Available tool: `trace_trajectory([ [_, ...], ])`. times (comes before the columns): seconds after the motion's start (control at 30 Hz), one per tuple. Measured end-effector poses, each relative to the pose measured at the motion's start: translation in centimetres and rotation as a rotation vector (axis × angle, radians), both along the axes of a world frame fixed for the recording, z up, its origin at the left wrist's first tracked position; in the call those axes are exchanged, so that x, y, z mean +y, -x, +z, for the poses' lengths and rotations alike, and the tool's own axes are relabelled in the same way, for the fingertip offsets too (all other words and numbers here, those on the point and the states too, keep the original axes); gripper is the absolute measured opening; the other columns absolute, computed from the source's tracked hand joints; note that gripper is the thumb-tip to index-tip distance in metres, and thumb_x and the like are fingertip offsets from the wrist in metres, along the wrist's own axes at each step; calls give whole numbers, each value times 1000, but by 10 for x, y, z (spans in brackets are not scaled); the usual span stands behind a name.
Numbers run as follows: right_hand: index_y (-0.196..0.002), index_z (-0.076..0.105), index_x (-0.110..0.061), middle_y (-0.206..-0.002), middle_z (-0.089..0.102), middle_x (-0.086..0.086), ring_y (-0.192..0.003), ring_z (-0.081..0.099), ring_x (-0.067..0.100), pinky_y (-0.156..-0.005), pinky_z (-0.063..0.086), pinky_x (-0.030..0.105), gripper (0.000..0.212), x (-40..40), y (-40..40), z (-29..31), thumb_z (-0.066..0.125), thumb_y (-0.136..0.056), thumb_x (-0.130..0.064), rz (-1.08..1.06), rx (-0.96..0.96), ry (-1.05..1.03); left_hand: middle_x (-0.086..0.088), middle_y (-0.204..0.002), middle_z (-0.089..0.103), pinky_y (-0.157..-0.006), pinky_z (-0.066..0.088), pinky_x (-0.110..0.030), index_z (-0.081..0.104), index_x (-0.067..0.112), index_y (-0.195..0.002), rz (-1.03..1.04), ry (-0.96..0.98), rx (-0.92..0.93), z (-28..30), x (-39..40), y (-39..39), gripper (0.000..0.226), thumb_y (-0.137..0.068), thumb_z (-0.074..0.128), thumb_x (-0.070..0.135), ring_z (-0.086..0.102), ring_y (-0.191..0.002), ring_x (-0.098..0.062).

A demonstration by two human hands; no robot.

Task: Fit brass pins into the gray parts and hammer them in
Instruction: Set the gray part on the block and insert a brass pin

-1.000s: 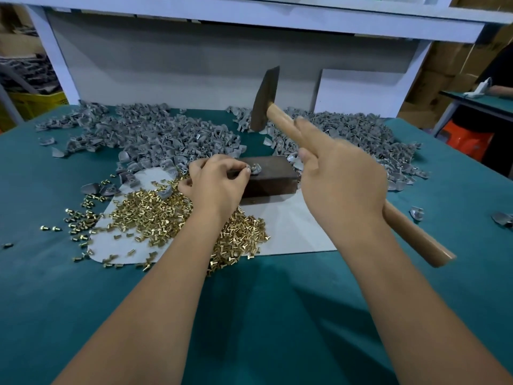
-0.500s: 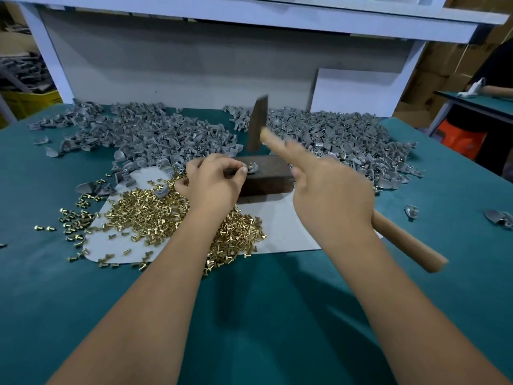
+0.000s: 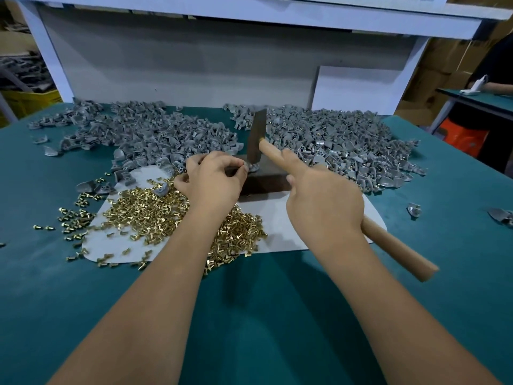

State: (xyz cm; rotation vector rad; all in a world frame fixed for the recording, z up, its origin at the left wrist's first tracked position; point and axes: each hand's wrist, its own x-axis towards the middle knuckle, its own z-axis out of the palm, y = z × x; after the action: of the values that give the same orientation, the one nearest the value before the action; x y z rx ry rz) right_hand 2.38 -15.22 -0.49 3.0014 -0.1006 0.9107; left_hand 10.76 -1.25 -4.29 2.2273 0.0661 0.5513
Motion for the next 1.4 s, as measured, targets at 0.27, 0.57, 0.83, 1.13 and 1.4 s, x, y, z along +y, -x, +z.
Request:
trace_trajectory([
  [0.27, -142, 29, -45, -89, 59, 2, -58, 44, 25, -45, 19, 26, 57, -1, -1, 2, 50, -94, -22, -11, 13, -29, 25, -109, 62, -86, 9, -35, 61, 47, -69, -6, 17, -29, -1, -1, 1, 20, -85, 72, 44, 31, -128, -15],
  [0.57, -140, 38, -42, -79, 59, 5, -55, 35, 23, -47, 21, 26, 54, -1, 7, 7, 54, -92, -23, 32, -55, -74, 28, -105, 62, -86, 9, -35, 69, 44, -76, 21, -3, -50, -5, 0, -4, 9, -83, 74, 43, 32, -127, -15],
  [0.83, -137, 48, -35, -65, 45, 3, -46, 31, 21, -44, 16, 19, 48, -7, 4, 16, 56, -92, -21, 38, -292, -144, 30, -98, 54, -87, 10, -37, 67, 45, -76, -17, -4, -51, -7, 2, -2, 10, -86, 70, 44, 32, -125, -14],
  [1.13, -138, 38, -44, -78, 44, -1, -61, 40, 23, -47, 21, 27, 43, -10, -10, 18, 44, -98, -30, 48, -107, -160, 27, -105, 62, -96, 16, -44, 63, 44, -71, 26, -28, -1, 1, -1, 1, 17, -86, 71, 45, 31, -127, -11],
  [1.4, -115, 51, -25, -87, 59, 7, -67, 41, 27, -51, 23, 30, 20, -38, -18, -6, 43, -97, -27, -126, -18, -296, 19, -111, 53, -113, 16, -47, 64, 39, -70, -169, 178, 117, 12, 8, 9, 21, -91, 67, 32, 23, -133, -18],
])
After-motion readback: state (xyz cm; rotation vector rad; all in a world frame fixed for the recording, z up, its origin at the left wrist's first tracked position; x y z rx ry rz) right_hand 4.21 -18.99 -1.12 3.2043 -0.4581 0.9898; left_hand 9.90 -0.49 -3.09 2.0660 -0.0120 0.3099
